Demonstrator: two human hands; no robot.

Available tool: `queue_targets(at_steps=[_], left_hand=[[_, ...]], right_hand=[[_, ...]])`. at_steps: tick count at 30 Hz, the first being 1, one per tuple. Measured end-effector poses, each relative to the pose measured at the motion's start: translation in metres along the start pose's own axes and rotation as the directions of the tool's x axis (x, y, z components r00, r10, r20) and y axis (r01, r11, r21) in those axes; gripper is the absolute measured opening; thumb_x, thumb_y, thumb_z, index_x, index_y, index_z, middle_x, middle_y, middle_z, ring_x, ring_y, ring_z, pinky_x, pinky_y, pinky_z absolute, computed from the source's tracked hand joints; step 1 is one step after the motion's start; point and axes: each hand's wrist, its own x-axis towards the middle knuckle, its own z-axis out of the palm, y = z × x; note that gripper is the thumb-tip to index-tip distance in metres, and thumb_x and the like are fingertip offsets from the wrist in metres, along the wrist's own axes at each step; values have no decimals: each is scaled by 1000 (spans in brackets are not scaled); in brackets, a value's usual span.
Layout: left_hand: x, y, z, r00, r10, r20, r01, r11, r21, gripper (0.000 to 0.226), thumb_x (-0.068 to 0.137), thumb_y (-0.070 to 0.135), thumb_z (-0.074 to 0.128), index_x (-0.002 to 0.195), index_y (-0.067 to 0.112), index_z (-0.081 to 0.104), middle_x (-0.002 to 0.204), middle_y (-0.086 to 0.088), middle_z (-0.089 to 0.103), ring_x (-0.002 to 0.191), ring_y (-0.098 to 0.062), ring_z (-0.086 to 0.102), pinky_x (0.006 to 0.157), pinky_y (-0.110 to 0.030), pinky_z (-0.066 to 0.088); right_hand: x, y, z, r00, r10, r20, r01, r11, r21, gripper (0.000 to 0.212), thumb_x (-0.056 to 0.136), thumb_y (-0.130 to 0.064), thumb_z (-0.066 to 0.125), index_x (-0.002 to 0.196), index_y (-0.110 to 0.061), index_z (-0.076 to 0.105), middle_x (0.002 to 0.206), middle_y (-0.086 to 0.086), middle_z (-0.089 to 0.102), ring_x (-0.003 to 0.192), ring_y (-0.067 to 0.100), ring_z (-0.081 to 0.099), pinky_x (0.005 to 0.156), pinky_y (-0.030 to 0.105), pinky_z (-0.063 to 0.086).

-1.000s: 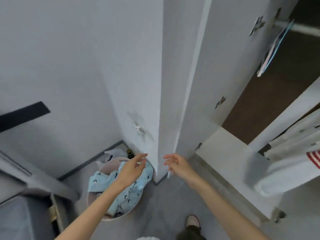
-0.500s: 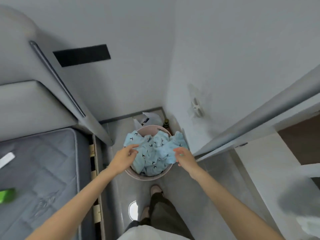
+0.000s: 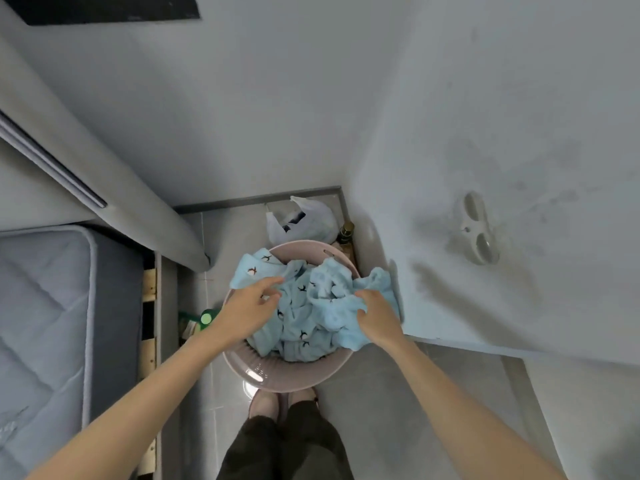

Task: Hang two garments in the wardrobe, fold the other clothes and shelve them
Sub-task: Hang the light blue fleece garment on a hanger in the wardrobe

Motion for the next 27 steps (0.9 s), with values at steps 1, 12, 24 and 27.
queue_targets(at_steps=[1,12,24,27], left_hand=[[14,-10,5,1000,4,14,-4,1000,17,37,99,18,45,135,25,48,123,1,60,108,-14,56,92,-29,45],[97,-91,48,996,-6,89,0,998,67,36,100,25,42,135,33,45,124,8,57,97,-4,53,71,-12,38],[32,-18,6,983,141,119,-161,972,173,41,100,22,39,139,33,40,131,7,54,103,-4,51,82,-17,39],[4,12,-11,959,258,114,-278,934,224,47,98,22,45,143,34,36,139,9,48,117,-8,49,97,-26,42]], right_hand=[[16,6,7,1000,-9,-2,9,999,-35,44,97,-10,40,141,-13,40,147,7,36,128,24,43,103,34,37],[109,58,57,998,-2,-63,-39,764,-644,36,98,-21,41,134,-19,40,127,1,50,112,23,54,78,34,47],[-2,-11,-8,935,-352,-43,260,765,-589,25,99,-27,42,120,-19,49,114,0,51,102,23,53,63,31,40],[-53,-36,-42,879,-471,-68,362,754,-548,23,98,-30,44,118,-19,51,114,-3,51,102,19,50,65,27,36]])
